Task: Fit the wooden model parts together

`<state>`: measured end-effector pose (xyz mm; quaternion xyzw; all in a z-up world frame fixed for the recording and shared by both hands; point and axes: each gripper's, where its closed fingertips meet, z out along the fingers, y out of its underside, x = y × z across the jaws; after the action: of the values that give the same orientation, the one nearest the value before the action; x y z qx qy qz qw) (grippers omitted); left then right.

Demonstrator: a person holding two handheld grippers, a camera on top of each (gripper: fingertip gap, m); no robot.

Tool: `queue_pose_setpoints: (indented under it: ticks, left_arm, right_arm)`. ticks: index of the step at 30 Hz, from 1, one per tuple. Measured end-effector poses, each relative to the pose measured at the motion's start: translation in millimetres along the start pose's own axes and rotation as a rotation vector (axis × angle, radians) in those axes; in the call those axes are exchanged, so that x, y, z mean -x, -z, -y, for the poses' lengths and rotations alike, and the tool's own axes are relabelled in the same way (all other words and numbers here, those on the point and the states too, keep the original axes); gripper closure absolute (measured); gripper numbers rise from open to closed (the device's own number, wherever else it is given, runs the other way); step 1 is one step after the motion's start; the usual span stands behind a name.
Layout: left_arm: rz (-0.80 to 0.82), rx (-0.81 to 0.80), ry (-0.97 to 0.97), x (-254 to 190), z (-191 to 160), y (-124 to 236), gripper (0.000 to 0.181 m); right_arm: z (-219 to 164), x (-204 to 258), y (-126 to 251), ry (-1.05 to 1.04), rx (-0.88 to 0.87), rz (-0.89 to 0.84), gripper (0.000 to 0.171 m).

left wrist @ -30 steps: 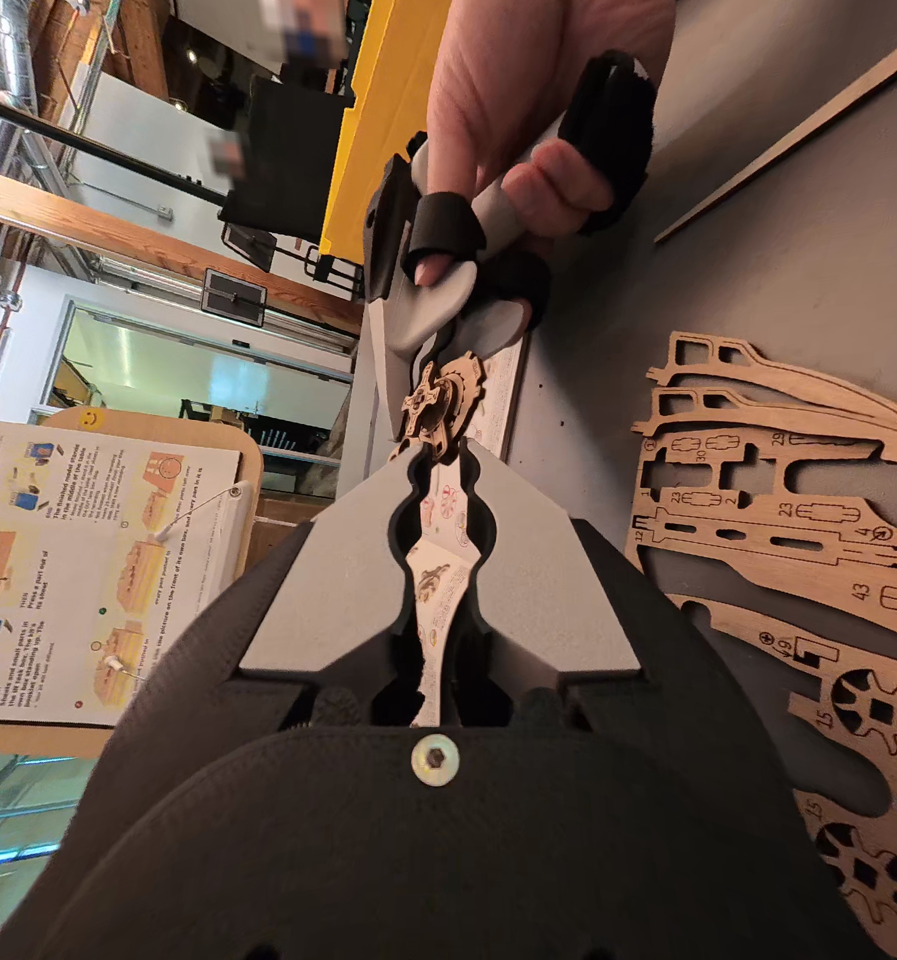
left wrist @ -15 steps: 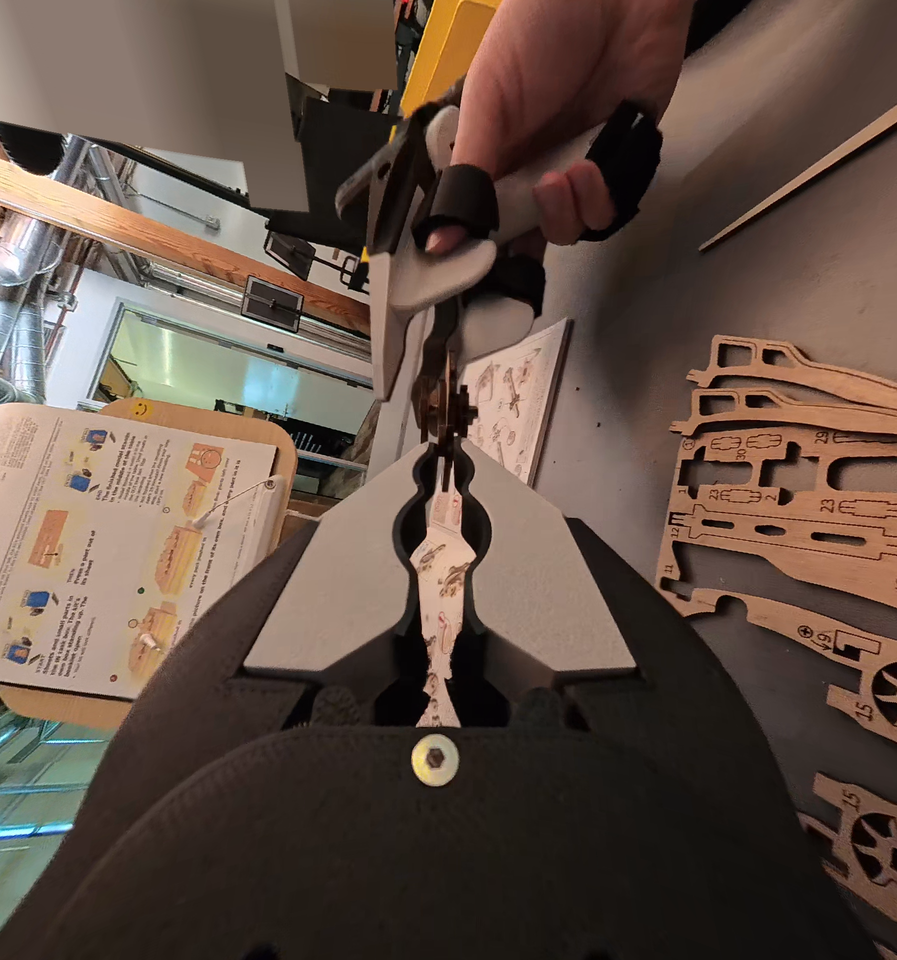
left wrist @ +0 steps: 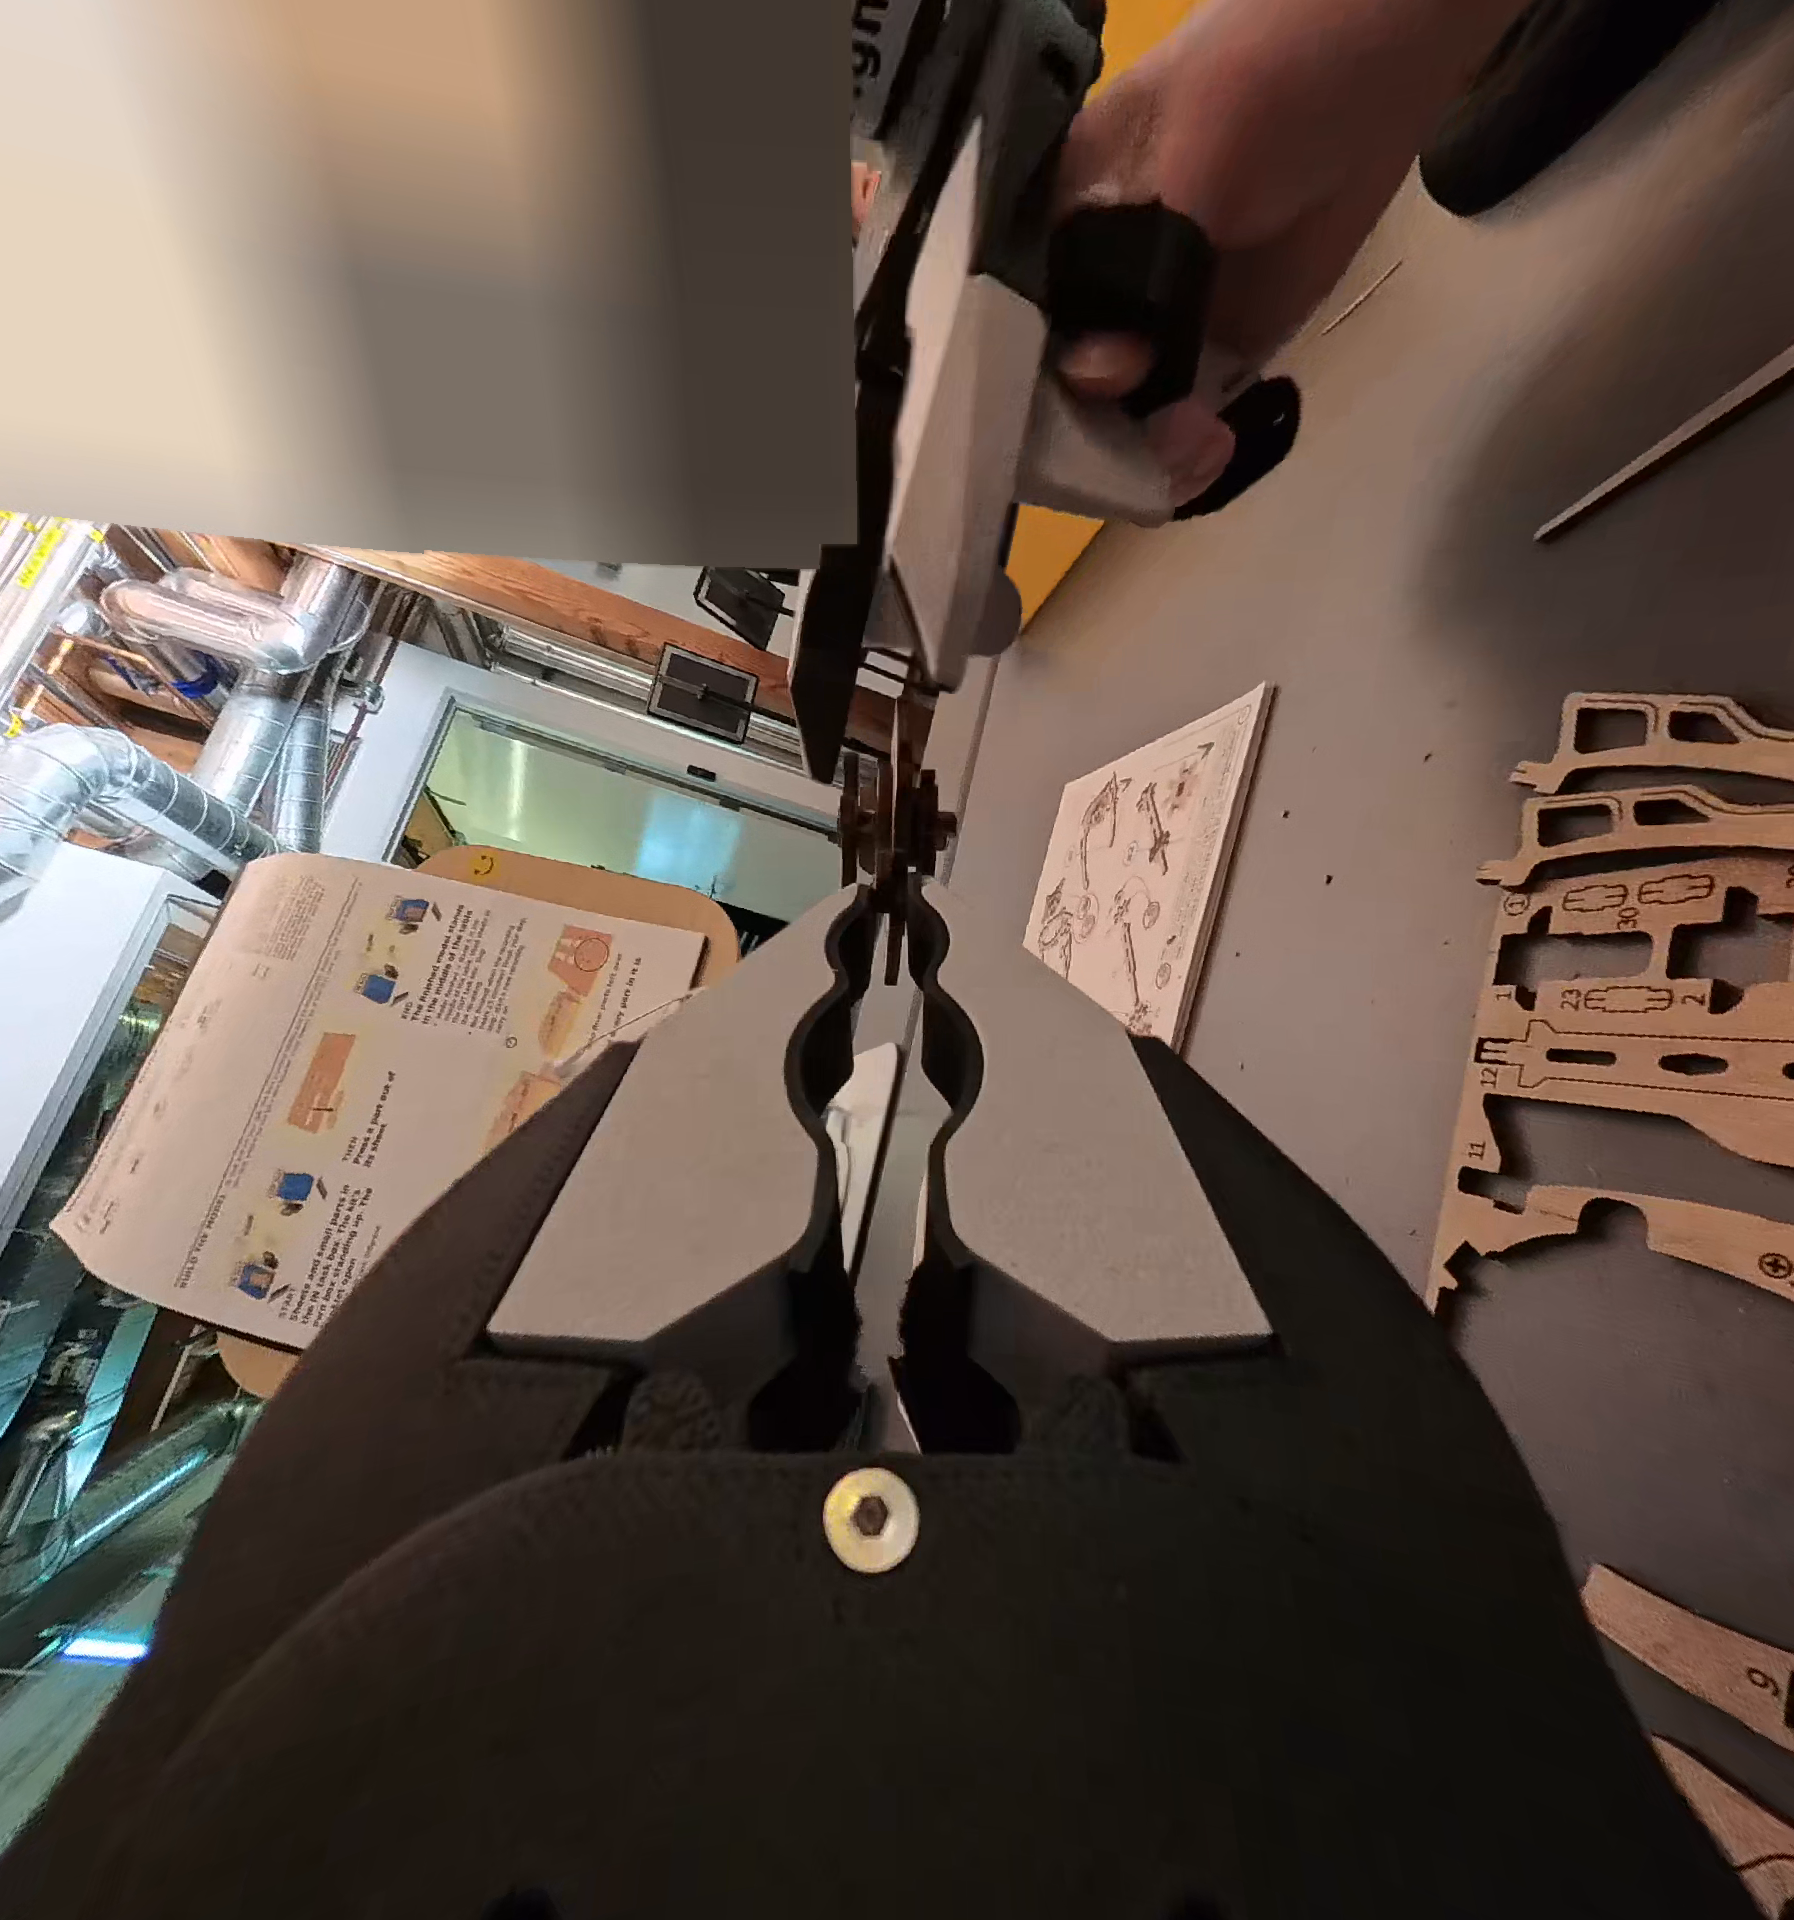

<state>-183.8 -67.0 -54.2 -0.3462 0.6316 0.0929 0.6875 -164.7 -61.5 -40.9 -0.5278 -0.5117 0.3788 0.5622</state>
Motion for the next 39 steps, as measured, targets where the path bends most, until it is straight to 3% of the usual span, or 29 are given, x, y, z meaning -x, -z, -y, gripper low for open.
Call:
queue_pose_setpoints:
  ticks: [12, 19, 26, 33, 36, 39]
  left_arm:
    - [-0.041, -0.039, -0.091, -13.5, 6.8, 1.8, 0.178]
    - [-0.187, -0.076, 0.154, -22.3, 10.5, 2.3, 0.178]
    - [-0.353, -0.129, 0.478, -25.5, 14.0, 3.5, 0.178]
    - [-0.66, -0.2, 1.297, -5.3, 9.7, 2.4, 0.178]
    - [-0.7, -0.222, 1.502, 3.8, -0.1, 0.8, 0.178]
    - [-0.75, -0.215, 1.569, 0.2, -1.8, 0.2, 0.178]
  right_arm:
    - [-11.5, 17.9, -11.5, 0.46, 0.151, -0.109, 0.12]
    - [-30.7, 17.3, -17.4, 0.519, 0.256, -0.117, 0.131]
    - [-33.6, 25.1, -16.6, 0.204, 0.218, 0.019, 0.146]
    - [-33.0, 29.4, -15.9, -0.42, 0.154, 0.245, 0.137]
    - [-30.4, 21.8, -13.9, -0.467, 0.126, 0.229, 0.139]
    - [-24.0, 14.9, -11.8, -0.49, 0.082, 0.207, 0.143]
